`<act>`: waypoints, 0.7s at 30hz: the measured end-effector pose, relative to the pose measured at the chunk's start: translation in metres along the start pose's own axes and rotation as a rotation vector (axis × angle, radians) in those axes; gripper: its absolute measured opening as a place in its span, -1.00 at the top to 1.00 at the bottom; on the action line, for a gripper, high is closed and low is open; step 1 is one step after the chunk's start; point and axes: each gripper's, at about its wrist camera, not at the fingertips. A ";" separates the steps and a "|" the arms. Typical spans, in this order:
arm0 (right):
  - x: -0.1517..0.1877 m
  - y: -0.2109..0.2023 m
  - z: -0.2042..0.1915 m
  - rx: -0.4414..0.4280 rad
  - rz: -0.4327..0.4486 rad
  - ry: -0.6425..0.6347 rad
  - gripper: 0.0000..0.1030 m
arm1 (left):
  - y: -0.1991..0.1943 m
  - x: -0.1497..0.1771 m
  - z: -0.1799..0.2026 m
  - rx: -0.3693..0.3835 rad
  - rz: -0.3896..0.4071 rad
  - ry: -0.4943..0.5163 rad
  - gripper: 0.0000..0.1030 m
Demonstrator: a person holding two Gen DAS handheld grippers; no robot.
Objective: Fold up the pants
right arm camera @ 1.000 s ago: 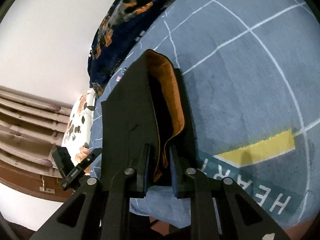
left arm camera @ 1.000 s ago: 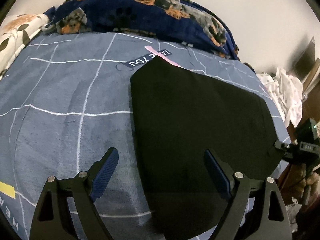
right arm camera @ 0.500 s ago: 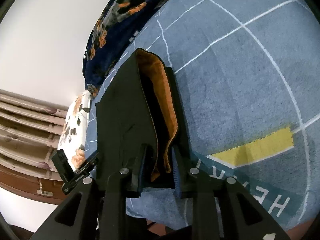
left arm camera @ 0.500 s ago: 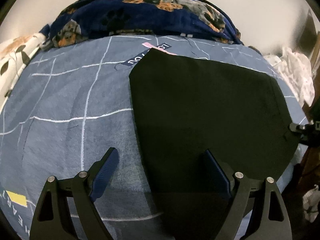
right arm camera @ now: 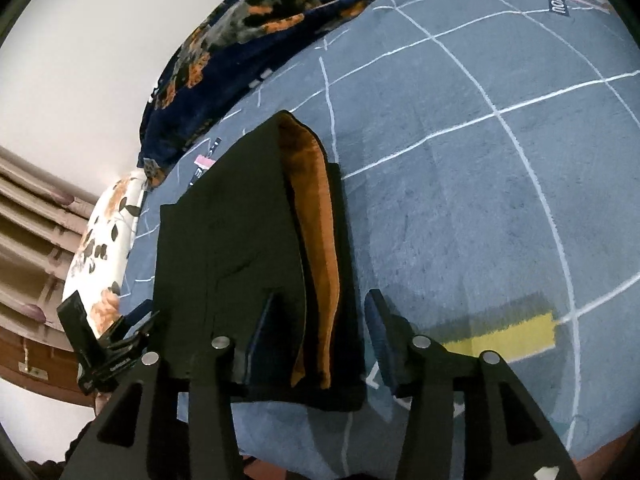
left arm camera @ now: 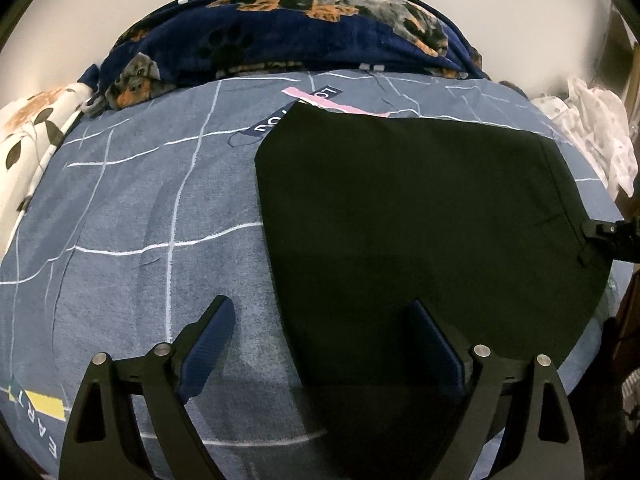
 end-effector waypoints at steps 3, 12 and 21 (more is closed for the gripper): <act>-0.004 0.005 0.002 -0.014 -0.008 0.002 -0.03 | 0.001 -0.001 0.001 -0.005 -0.001 0.004 -0.78; -0.024 0.023 -0.004 -0.097 -0.076 -0.075 -0.16 | 0.011 -0.008 0.009 -0.008 -0.027 0.049 -0.84; -0.033 0.039 -0.003 -0.200 -0.139 -0.053 0.36 | 0.028 -0.018 0.020 0.163 -0.060 0.070 -0.55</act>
Point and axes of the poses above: each gripper's, at about its wrist camera, not at the fingertips, and y roughly the way its jaws point, z to its right, x to its underside, and after that the axes turned 8 degrees about -y, right-handed
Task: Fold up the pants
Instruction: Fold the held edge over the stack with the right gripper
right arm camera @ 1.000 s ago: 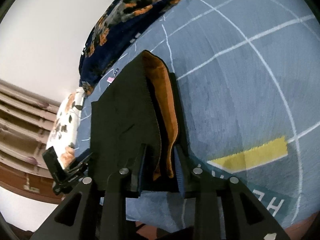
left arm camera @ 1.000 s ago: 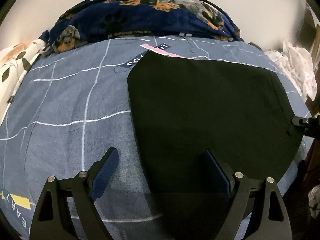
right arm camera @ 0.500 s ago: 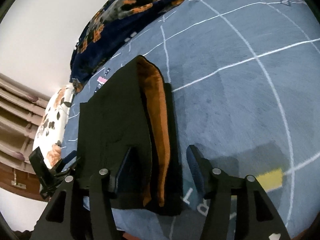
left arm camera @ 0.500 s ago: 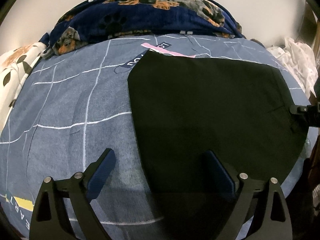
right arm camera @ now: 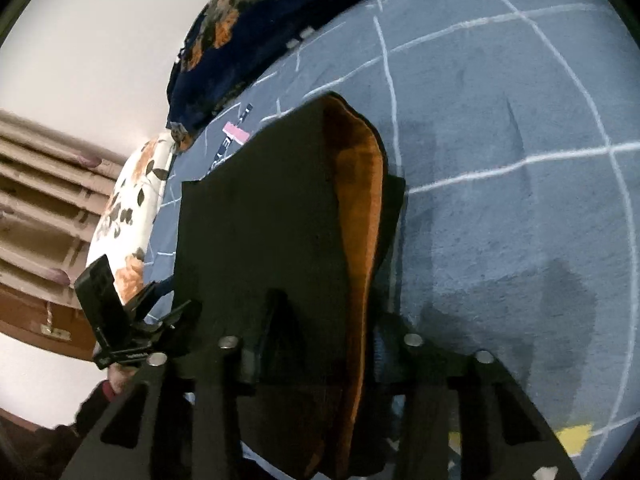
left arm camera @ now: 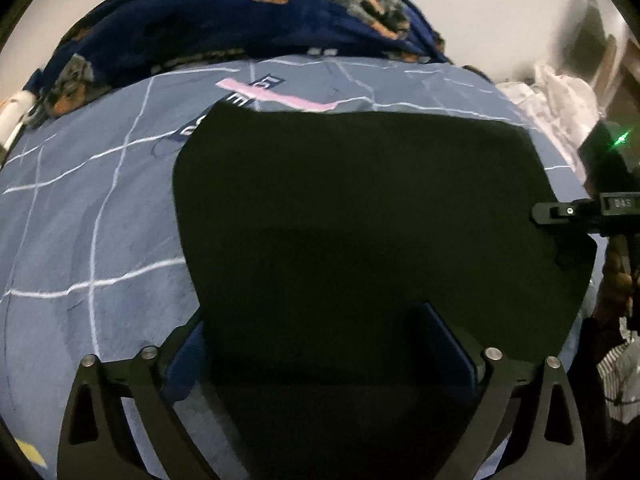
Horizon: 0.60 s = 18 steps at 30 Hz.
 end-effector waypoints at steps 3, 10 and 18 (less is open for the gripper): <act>0.001 -0.003 0.002 -0.064 0.010 0.042 0.48 | -0.012 -0.004 0.000 0.003 0.047 0.012 0.52; 0.001 -0.013 -0.014 -0.182 0.053 0.107 0.54 | -0.028 -0.016 -0.024 0.112 0.054 -0.111 0.71; -0.029 -0.008 -0.064 -0.293 0.069 0.078 0.54 | -0.066 -0.045 -0.052 0.141 0.145 -0.166 0.75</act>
Point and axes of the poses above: each gripper's, at about its wrist camera, not at the fingertips, and y roughly the way its jaws point, z to its right, x to its underside, and after that the axes turned 8 degrees about -y, right-handed
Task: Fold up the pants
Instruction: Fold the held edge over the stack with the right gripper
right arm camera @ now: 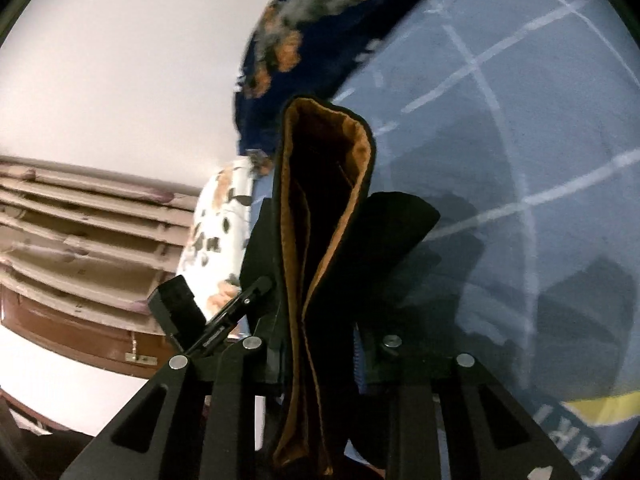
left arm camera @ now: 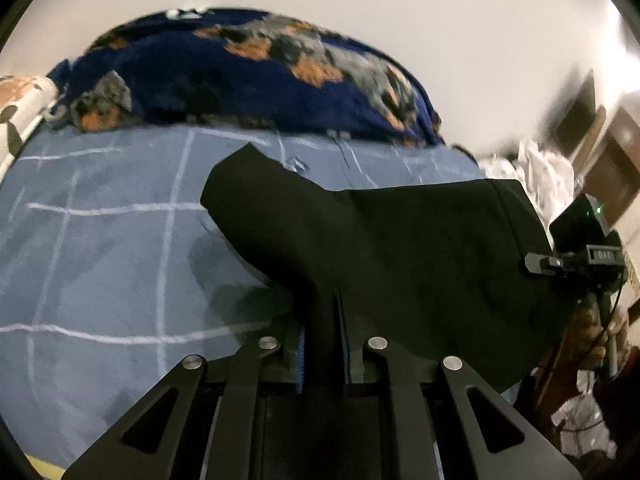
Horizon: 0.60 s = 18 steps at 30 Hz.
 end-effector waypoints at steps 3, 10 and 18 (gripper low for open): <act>-0.021 0.016 -0.015 -0.041 0.003 -0.022 0.54 | -0.013 -0.022 -0.015 -0.017 0.038 -0.009 0.75; -0.085 0.076 -0.029 -0.110 0.003 -0.043 0.54 | -0.034 -0.082 -0.057 -0.103 0.140 -0.015 0.75; -0.147 0.154 -0.019 -0.119 -0.017 -0.047 0.54 | -0.019 -0.128 -0.123 -0.204 0.205 -0.068 0.77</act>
Point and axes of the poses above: each gripper's, at about its wrist camera, not at the fingertips, and y roughly the way its jaws point, z to its right, x to its underside, and after that the axes turned 8 degrees about -y, right-handed
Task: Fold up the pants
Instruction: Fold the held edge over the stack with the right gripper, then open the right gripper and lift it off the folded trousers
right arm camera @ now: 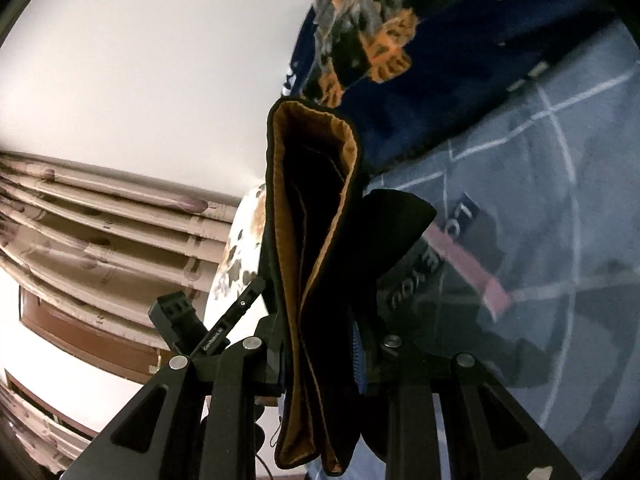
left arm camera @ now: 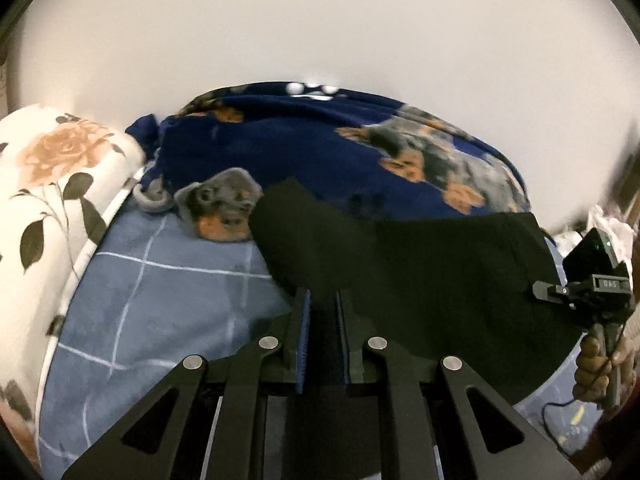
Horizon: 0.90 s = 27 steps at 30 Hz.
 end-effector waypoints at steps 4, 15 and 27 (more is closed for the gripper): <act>-0.018 0.027 0.026 0.021 0.003 0.030 0.54 | 0.030 -0.002 -0.017 -0.054 -0.017 0.007 0.77; -0.012 0.027 0.058 0.170 -0.010 0.023 0.56 | 0.057 0.034 -0.032 -0.087 -0.111 -0.038 0.66; -0.001 0.012 0.018 0.476 0.079 -0.139 0.22 | 0.031 0.048 -0.010 -0.208 -0.032 0.015 -0.42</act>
Point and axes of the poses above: each gripper's, at about its wrist camera, not at the fingertips, and y roughly the way its jaws point, z to its right, x to its underside, and after that the axes turned 8 degrees about -y, right-handed
